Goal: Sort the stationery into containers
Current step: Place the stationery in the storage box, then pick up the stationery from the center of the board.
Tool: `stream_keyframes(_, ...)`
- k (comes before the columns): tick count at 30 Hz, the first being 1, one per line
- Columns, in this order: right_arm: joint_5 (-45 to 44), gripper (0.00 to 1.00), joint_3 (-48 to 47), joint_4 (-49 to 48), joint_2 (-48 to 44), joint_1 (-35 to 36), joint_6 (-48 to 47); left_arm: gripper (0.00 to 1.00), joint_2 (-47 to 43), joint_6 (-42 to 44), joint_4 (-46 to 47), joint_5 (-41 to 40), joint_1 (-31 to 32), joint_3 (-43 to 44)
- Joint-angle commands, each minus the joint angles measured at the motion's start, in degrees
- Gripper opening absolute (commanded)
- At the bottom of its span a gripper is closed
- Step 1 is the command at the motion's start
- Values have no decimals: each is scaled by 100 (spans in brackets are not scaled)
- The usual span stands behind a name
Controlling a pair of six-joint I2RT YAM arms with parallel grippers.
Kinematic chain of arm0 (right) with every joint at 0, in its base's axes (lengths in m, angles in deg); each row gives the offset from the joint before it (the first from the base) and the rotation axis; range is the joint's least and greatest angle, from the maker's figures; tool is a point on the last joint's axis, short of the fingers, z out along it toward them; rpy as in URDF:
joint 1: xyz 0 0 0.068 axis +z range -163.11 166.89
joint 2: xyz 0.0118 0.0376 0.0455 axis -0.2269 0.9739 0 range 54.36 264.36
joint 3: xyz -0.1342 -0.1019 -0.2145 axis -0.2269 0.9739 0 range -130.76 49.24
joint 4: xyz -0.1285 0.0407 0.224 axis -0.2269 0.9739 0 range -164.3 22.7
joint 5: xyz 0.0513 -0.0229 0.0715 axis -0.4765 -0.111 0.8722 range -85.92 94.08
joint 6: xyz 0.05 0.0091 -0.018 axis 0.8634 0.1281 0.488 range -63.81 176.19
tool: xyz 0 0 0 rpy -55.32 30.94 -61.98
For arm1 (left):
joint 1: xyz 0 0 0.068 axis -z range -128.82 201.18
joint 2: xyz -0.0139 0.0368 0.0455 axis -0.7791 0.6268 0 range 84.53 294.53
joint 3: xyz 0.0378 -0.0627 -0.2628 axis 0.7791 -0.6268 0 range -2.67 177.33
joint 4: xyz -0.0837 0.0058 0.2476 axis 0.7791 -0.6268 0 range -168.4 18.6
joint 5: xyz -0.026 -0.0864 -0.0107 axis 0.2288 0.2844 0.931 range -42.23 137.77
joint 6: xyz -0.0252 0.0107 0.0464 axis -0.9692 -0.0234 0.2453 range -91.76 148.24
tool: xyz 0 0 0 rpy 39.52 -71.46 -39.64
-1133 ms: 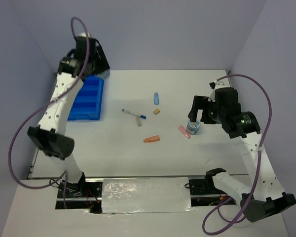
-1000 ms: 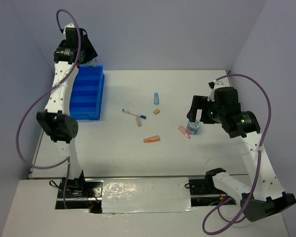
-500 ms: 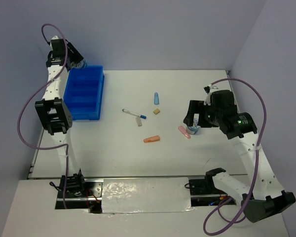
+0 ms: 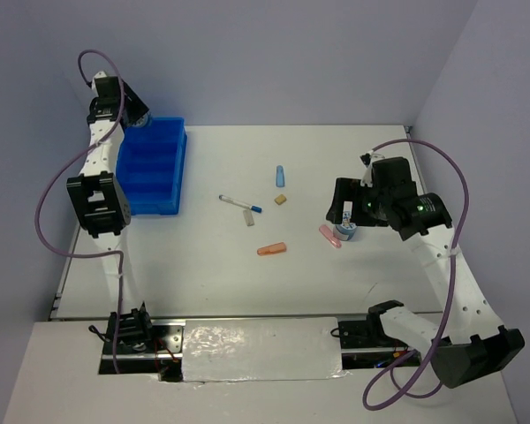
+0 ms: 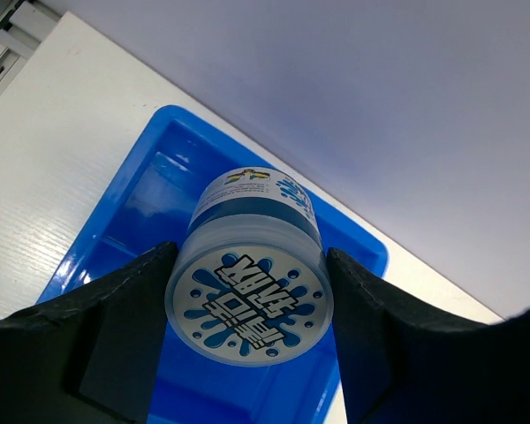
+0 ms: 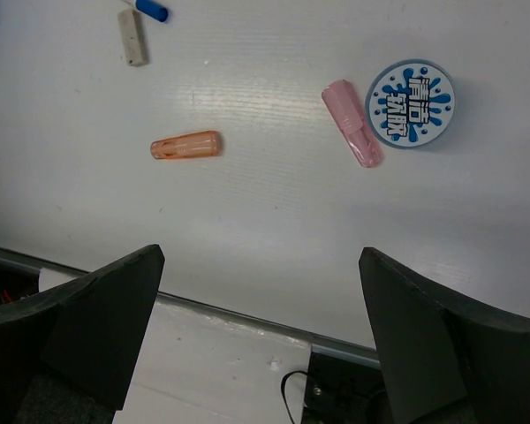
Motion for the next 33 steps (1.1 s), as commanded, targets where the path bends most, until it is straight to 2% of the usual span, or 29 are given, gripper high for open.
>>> stream_keyframes(1, 22, 100, -220, -24, 105, 44, 97, 10, 35, 140, 527, -319, -36, 0)
stream_keyframes(4, 23, 100, -229, -85, 157, 53, 141, 14, 148, 158, 519, -469, -44, -9)
stream_keyframes(8, -4, 100, -255, -94, 254, 62, 142, 27, 263, 202, 449, -671, -44, -9)
stream_keyframes(9, -4, 100, -281, -103, 306, 62, 142, 39, 289, 211, 449, -689, -44, -9)
stream_keyframes(10, -4, 100, -307, -103, 324, 62, 150, 47, 342, 228, 466, -689, -44, -9)
stream_keyframes(11, -4, 100, -325, -94, 342, 62, 124, 68, 386, 228, 484, -680, -44, 17)
stream_keyframes(13, -13, 100, -395, -85, 412, 70, 98, 87, 439, 202, 553, -584, -44, 26)
stream_keyframes(14, -21, 100, -439, -76, 447, 71, 89, 99, 465, 193, 571, -557, -44, 61)
stream_keyframes(22, -223, 100, -519, -208, 737, 71, 150, 99, 141, 70, 467, -583, -44, 412)
stream_keyframes(25, -1609, 100, -238, -427, 1071, 18, 405, 99, -271, 105, 203, -557, -18, 484)
stream_keyframes(28, -2139, 100, -71, -630, 1867, -245, 590, 99, -948, 175, -217, -426, 87, 64)
stream_keyframes(33, -2184, 100, -140, -1323, 2898, -474, 336, 99, -2116, 526, -939, -311, 561, -1061)
